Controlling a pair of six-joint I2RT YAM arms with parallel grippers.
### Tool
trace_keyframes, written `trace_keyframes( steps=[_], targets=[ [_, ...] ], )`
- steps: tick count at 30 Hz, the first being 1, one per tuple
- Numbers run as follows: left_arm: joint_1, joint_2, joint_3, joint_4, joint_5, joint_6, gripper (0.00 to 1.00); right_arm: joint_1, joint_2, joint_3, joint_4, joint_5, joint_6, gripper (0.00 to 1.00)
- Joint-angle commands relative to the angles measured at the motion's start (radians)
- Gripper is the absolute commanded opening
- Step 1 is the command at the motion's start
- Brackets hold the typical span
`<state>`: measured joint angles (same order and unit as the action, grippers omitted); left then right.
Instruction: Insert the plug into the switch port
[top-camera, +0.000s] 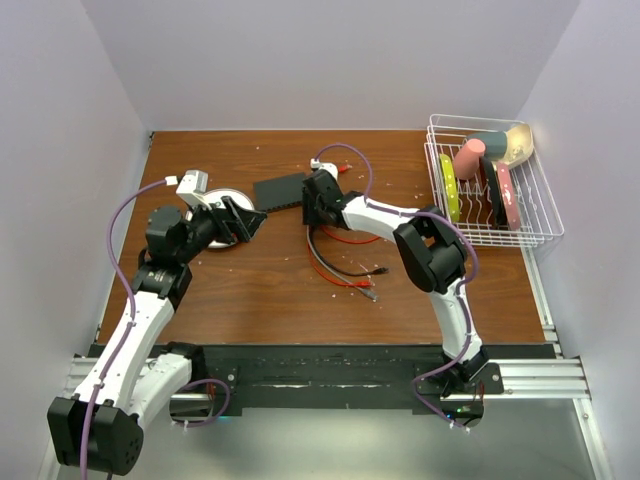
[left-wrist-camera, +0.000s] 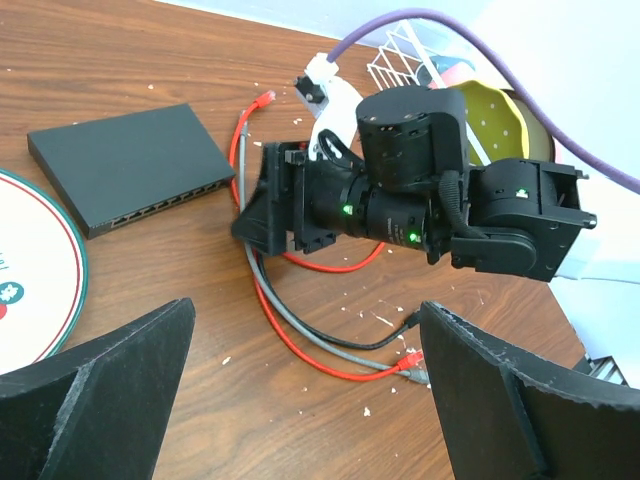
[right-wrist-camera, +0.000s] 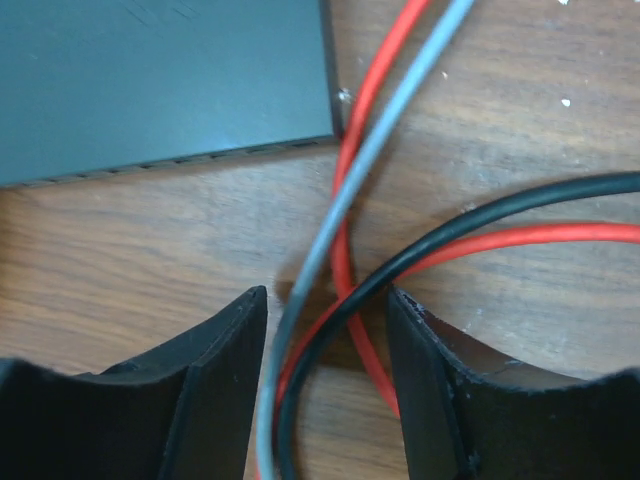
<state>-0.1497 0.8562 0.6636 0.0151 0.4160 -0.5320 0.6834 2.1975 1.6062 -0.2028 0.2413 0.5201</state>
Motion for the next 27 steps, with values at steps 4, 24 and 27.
trace_keyframes(
  steps=[4,24,27],
  targets=[
    [0.007,-0.014,-0.009,0.059,0.012,-0.020,1.00,0.004,0.025,0.041,-0.056,0.044,0.009,0.42],
    [0.009,0.003,-0.041,0.088,-0.005,-0.013,1.00,0.018,-0.585,-0.449,-0.033,-0.040,-0.348,0.00],
    [0.007,0.012,-0.044,0.094,0.003,-0.014,1.00,0.044,-0.642,-0.528,-0.059,-0.059,-0.356,0.17]
  ],
)
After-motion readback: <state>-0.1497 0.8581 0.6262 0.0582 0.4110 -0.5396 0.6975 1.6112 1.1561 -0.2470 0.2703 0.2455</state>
